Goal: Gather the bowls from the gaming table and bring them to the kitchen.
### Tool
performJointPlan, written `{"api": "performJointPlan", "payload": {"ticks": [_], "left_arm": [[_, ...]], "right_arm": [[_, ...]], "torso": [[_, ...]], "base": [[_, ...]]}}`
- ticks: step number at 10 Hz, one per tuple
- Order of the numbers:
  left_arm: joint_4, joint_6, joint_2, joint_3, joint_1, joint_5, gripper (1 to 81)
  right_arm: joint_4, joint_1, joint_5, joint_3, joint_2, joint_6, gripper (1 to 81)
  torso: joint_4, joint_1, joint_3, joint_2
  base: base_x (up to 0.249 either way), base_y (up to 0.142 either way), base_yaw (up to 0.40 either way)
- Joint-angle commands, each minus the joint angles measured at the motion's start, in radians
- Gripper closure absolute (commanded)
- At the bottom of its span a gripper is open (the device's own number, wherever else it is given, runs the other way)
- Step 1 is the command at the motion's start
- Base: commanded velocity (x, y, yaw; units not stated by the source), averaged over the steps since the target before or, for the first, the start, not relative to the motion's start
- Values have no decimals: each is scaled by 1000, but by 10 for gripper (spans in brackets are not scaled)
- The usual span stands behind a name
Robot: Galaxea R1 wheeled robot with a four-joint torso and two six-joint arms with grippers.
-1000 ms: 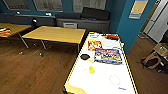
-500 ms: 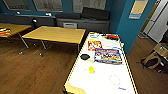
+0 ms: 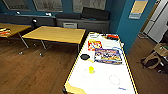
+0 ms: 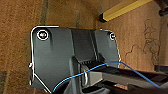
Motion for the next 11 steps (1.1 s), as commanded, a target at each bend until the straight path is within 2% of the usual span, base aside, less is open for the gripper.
{"api": "performJointPlan", "payload": {"ticks": [1, 5, 8, 11], "left_arm": [[3, -39, -185, 207, -127, 55, 10], [0, -70, -321, 399, -253, 68, 10], [-3, -112, -395, 548, -368, 110, 10], [-25, -159, -414, 586, -514, 223, 10]], "right_arm": [[-78, -22, -28, -52, 40, -9, 811], [-93, -48, -18, -173, 173, -9, 811], [-101, -57, -18, -265, 268, -9, 811], [-110, -56, -22, -302, 322, -10, 811]], "torso": [[0, 0, 0, 0], [0, 0, 0, 0], [0, 0, 0, 0], [0, 0, 0, 0]], "base": [[0, 0, 0], [0, 0, 0], [0, 0, 0], [0, 0, 0]]}}
